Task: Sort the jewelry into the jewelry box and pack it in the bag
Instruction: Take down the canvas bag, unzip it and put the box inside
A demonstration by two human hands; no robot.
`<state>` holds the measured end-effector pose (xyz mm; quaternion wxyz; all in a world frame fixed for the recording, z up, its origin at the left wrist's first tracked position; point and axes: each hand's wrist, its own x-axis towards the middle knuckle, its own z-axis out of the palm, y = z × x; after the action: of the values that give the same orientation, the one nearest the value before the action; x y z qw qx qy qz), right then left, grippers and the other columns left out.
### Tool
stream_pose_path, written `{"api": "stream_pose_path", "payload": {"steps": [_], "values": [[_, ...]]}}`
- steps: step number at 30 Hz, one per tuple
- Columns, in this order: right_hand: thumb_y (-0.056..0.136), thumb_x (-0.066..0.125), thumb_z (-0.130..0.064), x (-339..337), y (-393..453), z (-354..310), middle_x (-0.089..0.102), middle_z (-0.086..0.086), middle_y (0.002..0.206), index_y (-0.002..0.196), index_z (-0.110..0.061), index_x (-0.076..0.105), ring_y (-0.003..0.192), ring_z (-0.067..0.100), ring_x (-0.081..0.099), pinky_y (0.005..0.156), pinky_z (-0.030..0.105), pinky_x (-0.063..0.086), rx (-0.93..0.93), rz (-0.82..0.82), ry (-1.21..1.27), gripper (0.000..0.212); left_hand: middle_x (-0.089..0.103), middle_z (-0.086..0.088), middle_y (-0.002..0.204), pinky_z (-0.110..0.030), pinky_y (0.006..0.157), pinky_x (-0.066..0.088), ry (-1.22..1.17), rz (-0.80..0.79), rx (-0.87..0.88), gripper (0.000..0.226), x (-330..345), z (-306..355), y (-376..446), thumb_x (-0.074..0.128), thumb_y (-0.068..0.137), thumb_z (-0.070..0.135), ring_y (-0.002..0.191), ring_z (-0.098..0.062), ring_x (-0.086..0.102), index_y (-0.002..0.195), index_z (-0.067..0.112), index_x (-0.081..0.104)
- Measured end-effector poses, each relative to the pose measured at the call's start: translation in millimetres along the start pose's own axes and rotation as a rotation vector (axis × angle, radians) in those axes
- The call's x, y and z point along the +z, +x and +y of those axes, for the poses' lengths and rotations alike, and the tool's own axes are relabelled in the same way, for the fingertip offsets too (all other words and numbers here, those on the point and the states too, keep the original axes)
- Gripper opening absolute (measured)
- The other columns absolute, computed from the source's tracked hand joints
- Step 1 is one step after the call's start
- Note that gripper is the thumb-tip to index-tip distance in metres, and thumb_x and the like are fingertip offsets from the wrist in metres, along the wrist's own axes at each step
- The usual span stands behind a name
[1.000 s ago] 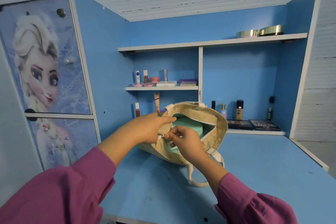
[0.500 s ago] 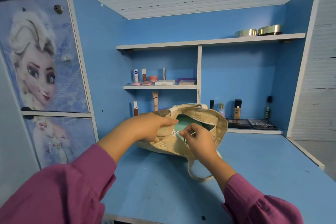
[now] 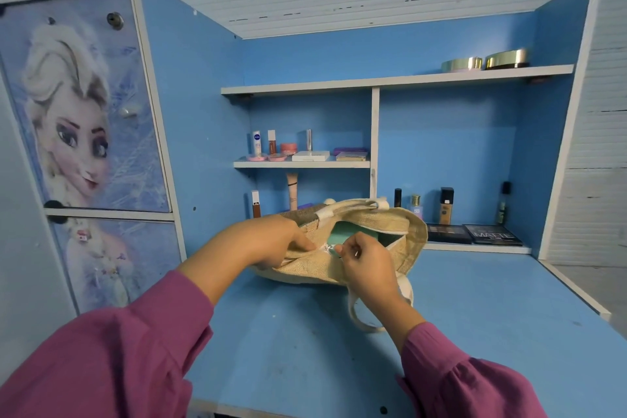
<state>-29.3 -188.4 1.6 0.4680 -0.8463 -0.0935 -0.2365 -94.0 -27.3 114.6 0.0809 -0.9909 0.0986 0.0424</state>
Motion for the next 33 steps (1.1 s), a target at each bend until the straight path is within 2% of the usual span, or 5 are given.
{"api": "stream_pose_path", "payload": {"steps": [4,13,22,28,33], "values": [[0.089,0.054,-0.019,-13.5,8.2,20.0,0.059,-0.004,0.074,0.074,-0.024,0.050,0.072,0.021,0.056,0.063,0.030,0.040,0.094,0.068,-0.013,0.016,0.040,-0.001,0.143,-0.031,0.093,0.044,0.060,-0.033,0.000,0.073,-0.1,-0.4,-3.9,0.049,0.088,-0.008,0.124,-0.025,0.046,0.138,0.045,0.042],[0.089,0.050,-0.016,-79.5,37.4,80.5,0.058,0.006,0.081,0.082,-0.013,0.054,0.073,0.031,0.053,0.062,0.033,0.037,0.276,0.242,-0.187,0.009,0.051,0.003,0.128,-0.022,0.056,0.049,-0.061,-0.143,-0.035,0.076,-4.0,3.6,-9.0,0.051,0.083,-0.010,0.076,-0.017,0.059,0.134,0.045,0.047],[0.098,0.048,-0.031,-74.9,33.6,89.7,0.068,0.013,0.097,0.103,-0.006,0.063,0.085,0.028,0.065,0.068,0.036,0.049,0.337,0.090,0.216,0.029,0.068,-0.009,0.088,-0.031,0.049,0.053,-0.163,-0.116,0.051,0.020,-2.1,66.6,-14.5,0.056,0.089,0.018,0.047,-0.022,0.059,0.102,0.007,0.066],[0.091,0.047,-0.057,-77.8,31.8,68.8,0.065,0.010,0.094,0.093,-0.013,0.064,0.087,0.029,0.062,0.071,0.038,0.053,0.561,-0.051,0.476,0.047,0.045,0.005,0.145,-0.033,0.095,0.040,-0.134,-0.161,0.330,0.048,4.3,118.9,-4.0,0.045,0.094,0.053,0.124,-0.023,0.050,0.139,0.035,0.045],[0.093,0.059,-0.017,-83.7,38.1,57.2,0.063,0.016,0.092,0.113,0.000,0.059,0.073,0.029,0.062,0.058,0.033,0.050,0.569,-0.107,0.526,0.026,0.061,0.007,0.112,-0.034,0.074,0.058,-0.611,0.184,0.098,0.040,-10.1,66.2,29.0,0.046,0.095,0.049,0.081,-0.016,0.070,0.132,0.035,0.052]]}}
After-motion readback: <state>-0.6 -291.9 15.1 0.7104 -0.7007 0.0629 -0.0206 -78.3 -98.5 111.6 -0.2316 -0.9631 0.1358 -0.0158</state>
